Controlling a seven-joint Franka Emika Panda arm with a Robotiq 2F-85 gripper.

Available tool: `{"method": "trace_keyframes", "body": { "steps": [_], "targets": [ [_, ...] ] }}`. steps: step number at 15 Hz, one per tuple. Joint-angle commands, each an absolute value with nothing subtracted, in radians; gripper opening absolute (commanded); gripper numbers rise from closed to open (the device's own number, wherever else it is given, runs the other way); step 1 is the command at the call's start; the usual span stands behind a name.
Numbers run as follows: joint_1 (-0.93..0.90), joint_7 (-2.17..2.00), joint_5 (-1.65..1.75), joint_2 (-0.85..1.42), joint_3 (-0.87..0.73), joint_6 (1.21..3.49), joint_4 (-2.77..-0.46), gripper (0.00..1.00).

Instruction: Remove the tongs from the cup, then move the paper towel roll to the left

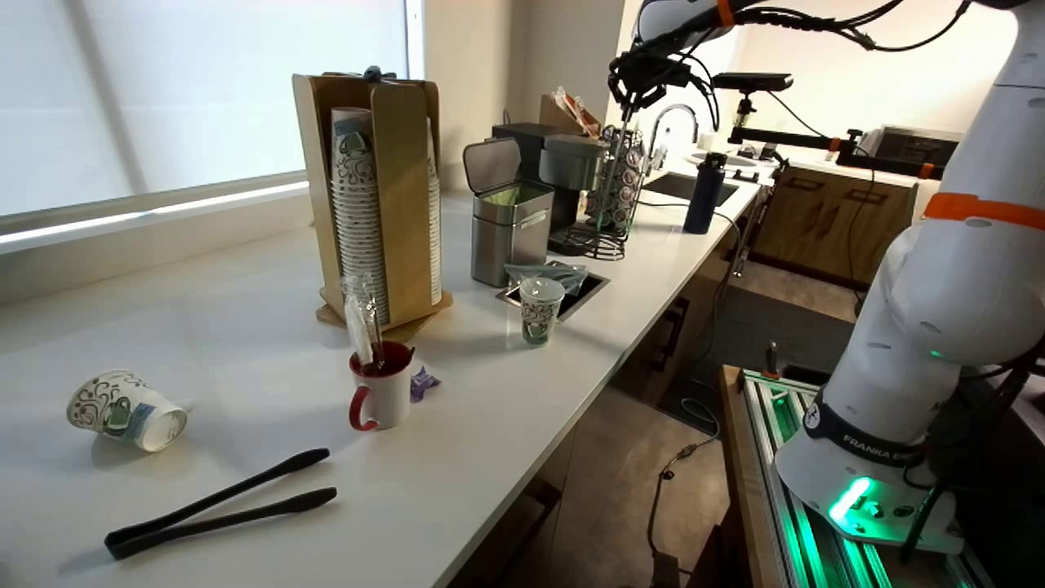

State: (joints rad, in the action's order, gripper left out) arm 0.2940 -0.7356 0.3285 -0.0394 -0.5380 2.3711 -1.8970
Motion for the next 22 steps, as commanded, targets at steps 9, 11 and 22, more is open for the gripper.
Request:
{"method": "trace_keyframes", "body": {
  "steps": [9,11,22],
  "targets": [
    [0.279,-0.259,0.2,-0.329,-0.279,2.292,-1.957,0.02],
    [0.251,-0.2,0.164,-0.351,-0.246,2.286,-1.947,0.02],
    [0.21,-0.095,0.04,-0.336,-0.228,2.274,-1.945,0.07]
  ]
}}
